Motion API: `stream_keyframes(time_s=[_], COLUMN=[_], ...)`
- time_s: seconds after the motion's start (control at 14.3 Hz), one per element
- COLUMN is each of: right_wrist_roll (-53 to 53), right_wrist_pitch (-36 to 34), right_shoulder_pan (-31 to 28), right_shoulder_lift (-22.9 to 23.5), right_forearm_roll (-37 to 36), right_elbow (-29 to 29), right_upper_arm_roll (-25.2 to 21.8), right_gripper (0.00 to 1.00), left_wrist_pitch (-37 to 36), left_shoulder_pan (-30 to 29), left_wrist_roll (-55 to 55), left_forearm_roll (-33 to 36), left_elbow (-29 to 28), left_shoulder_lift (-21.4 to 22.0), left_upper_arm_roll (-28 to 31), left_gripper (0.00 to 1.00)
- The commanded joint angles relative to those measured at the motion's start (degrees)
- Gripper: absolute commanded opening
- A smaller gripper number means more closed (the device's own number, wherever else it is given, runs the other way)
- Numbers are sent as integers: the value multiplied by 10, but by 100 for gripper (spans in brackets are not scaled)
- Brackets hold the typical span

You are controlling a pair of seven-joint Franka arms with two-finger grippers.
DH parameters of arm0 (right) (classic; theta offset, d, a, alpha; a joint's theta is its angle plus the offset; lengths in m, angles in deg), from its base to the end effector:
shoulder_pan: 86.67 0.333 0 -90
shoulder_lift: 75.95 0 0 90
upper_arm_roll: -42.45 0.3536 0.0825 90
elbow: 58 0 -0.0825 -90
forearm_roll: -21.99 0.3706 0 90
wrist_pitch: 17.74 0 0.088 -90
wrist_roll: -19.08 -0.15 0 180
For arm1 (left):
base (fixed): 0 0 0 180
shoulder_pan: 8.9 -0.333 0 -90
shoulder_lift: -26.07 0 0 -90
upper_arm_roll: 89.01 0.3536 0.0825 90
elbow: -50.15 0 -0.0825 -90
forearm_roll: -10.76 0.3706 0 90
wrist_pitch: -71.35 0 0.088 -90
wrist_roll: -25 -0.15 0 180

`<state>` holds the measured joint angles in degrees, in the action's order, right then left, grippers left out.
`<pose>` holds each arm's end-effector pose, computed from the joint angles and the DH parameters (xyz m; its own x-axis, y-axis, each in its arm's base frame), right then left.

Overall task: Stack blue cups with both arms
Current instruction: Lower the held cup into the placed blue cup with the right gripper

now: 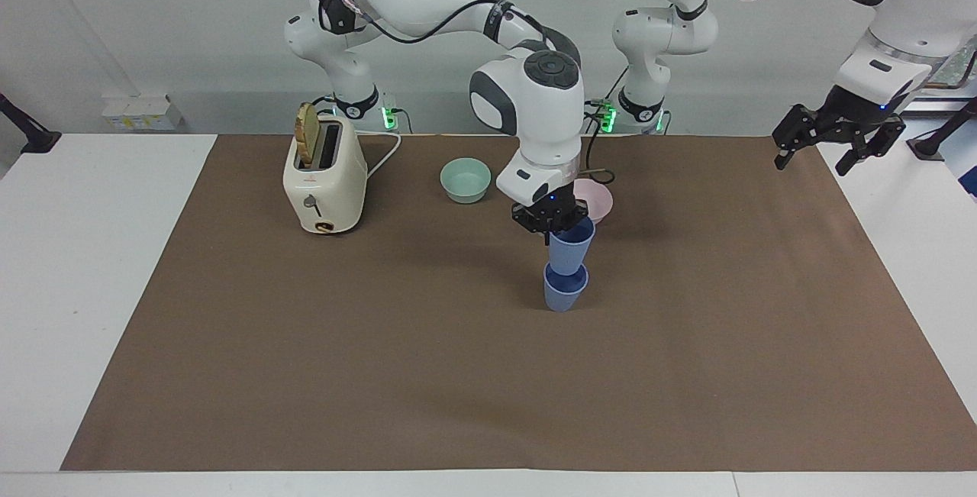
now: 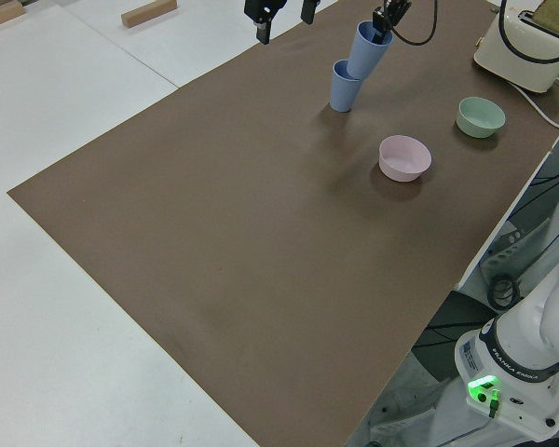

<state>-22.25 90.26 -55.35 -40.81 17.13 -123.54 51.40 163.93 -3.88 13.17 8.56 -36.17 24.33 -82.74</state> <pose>0.6034 0.4563 0.4529 0.9947 -0.0362 0.0964 -0.0272 -0.9953 -0.0931 0.5603 0.0056 0.6365 0.9796 -0.1822 0.0845 -0.1843 -0.9827 0.0181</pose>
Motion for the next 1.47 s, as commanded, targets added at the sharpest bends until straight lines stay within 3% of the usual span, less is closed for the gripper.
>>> stream_keyframes(time_s=[0.0,1.12,1.4], right_wrist_roll=[-11,-12,-12], right_wrist_pitch=[2,-9,18], right_shoulder_pan=[1,-3,-4], right_shoulder_lift=[12,16,25], right_forearm_roll=[-14,-14,-13], right_elbow=[19,33,39], right_upper_arm_roll=[1,-7,-14], right_gripper=[0,0,0], left_wrist_pitch=[-5,-5,-5], left_shoulder_pan=[-1,-1,-1], left_wrist_roll=[6,7,7], left_forearm_roll=[12,12,12], left_elbow=[-4,-4,-4], left_shoulder_lift=[8,8,9], left_upper_arm_roll=[-1,-1,-2], left_gripper=[100,100,100])
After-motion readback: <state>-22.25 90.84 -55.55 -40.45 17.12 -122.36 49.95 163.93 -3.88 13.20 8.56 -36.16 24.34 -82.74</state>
